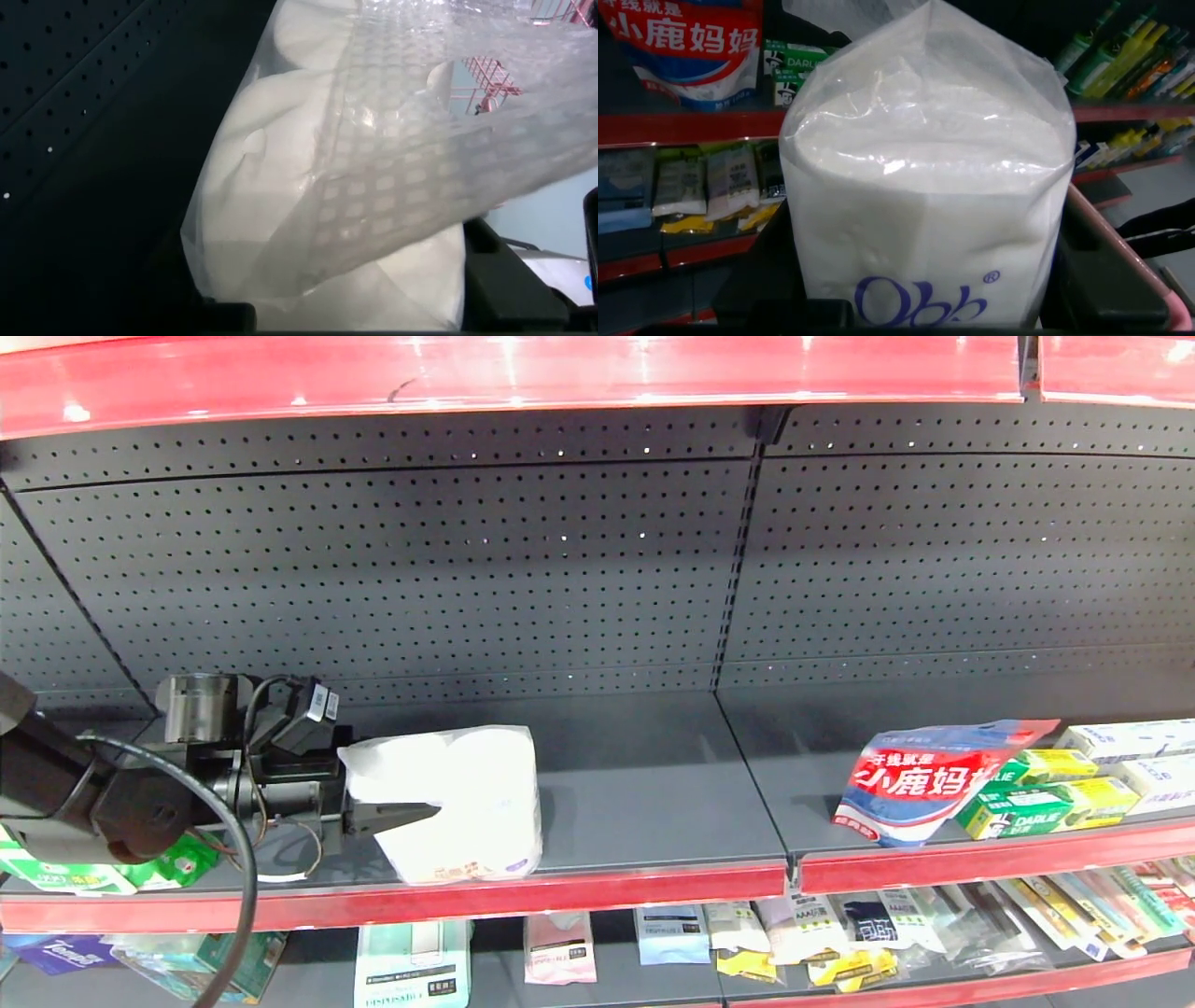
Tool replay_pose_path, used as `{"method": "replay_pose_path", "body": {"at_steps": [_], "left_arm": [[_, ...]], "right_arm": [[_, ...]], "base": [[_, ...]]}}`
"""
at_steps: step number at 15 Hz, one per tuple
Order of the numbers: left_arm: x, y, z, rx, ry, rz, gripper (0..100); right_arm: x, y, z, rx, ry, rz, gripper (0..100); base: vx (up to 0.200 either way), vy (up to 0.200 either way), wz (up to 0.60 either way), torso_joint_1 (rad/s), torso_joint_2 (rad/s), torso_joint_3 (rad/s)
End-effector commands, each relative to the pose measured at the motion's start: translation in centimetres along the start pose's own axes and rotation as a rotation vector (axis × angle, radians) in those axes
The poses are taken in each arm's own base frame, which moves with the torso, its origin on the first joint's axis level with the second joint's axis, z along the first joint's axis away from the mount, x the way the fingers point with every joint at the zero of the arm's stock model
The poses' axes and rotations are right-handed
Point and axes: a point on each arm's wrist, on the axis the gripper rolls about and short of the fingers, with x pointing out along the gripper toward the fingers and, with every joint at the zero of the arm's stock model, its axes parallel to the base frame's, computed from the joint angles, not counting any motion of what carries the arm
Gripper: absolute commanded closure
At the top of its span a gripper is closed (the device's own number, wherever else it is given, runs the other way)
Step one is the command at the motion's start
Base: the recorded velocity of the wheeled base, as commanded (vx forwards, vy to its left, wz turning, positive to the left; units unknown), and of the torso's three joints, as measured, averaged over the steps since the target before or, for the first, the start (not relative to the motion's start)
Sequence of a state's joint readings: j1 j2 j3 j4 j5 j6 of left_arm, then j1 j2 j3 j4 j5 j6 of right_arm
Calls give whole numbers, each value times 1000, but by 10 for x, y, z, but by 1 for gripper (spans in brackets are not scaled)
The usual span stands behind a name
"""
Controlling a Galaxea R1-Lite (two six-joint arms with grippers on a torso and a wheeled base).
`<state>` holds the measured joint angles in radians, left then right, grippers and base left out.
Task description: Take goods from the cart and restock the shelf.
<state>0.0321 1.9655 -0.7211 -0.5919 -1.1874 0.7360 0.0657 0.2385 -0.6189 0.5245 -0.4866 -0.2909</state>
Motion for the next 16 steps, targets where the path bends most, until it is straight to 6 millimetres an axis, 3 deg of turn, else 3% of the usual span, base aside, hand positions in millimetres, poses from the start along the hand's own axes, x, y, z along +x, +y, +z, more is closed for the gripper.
{"method": "replay_pose_path", "body": {"at_steps": [1, 16], "left_arm": [[0, -1, 1, 3, -7, -9, 100], [4, 1, -10, -31, -11, -34, 100]], "right_arm": [[0, 0, 1, 1, -3, 0, 100], [-1, -1, 0, 2, -2, -11, 100]], "base": [[0, 0, 0, 0, 0, 0], [0, 0, 0, 0, 0, 0]]}}
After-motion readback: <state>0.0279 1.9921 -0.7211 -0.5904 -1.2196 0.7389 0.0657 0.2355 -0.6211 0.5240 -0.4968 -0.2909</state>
